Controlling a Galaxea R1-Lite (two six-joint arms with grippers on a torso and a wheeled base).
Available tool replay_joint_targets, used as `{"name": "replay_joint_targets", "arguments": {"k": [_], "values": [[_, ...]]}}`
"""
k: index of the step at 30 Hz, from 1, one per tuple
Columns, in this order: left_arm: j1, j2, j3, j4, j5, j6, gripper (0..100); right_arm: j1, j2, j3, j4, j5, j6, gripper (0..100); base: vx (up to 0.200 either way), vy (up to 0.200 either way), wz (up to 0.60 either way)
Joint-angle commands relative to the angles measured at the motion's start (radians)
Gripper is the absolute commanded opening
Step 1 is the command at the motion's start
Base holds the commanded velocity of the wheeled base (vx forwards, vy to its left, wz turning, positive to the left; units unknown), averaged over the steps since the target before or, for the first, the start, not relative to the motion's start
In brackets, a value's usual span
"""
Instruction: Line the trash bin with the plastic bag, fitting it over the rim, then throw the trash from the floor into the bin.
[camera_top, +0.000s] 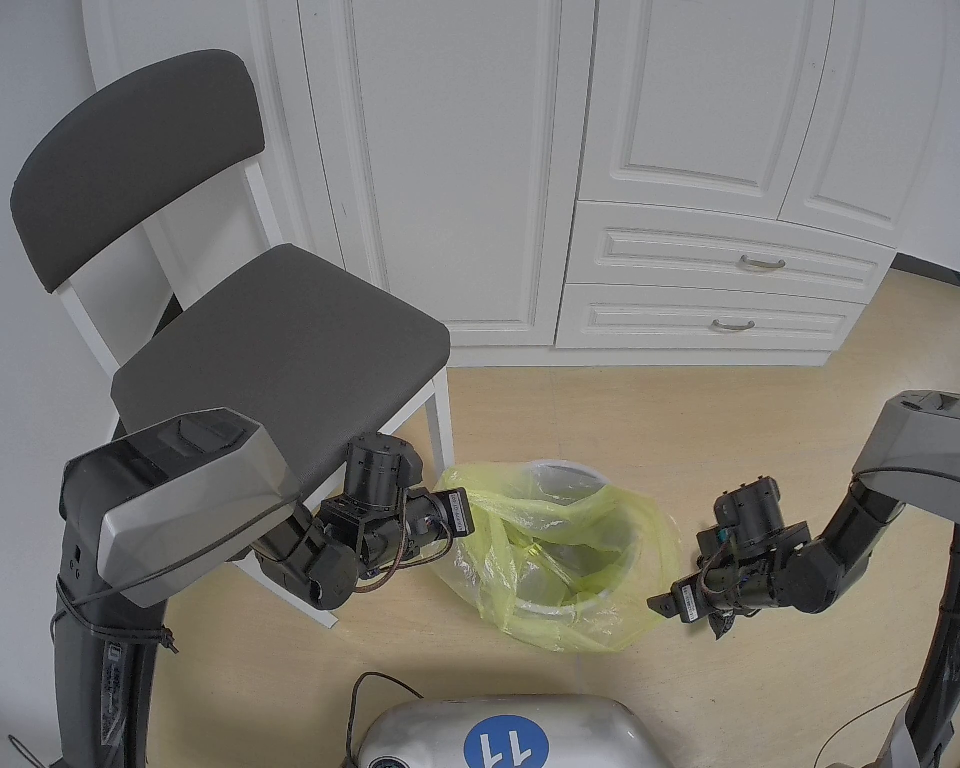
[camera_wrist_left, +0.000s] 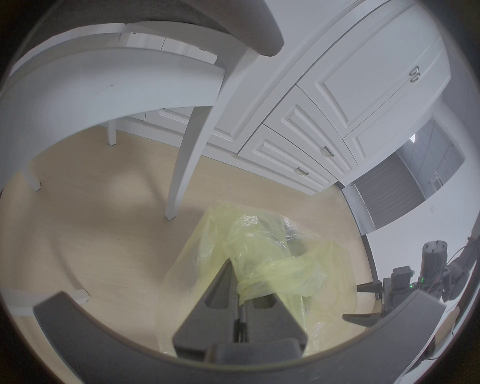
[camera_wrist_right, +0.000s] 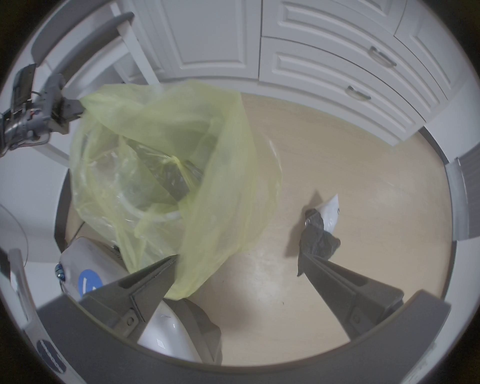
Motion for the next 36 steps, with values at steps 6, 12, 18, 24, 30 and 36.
{"name": "replay_joint_targets", "arguments": {"k": [6,12,18,24,30,36], "values": [[-0.006,-0.018,0.013,-0.001,0.0,0.0,0,-0.066,-0.021,0.149,-0.275,0.207,-0.081,100,0.0,0.0,0.0],[-0.006,-0.02,0.013,0.042,0.0,0.004,0,-0.063,0.016,0.19,-0.497,0.187,-0.08,100,0.0,0.0,0.0],[-0.007,-0.086,-0.007,0.216,0.068,0.06,0,-0.037,-0.013,0.144,-0.493,0.038,-0.064,100,0.0,0.0,0.0],[-0.029,-0.165,-0.047,0.401,0.08,0.06,0,-0.023,-0.041,0.119,-0.418,0.028,-0.032,100,0.0,0.0,0.0],[-0.029,-0.064,-0.087,0.401,0.078,0.057,0,-0.023,-0.039,0.118,-0.421,0.028,-0.024,100,0.0,0.0,0.0],[-0.026,0.013,-0.125,0.401,0.078,0.051,0,-0.009,-0.058,0.129,-0.43,0.028,-0.02,100,0.0,0.0,0.0]]}}
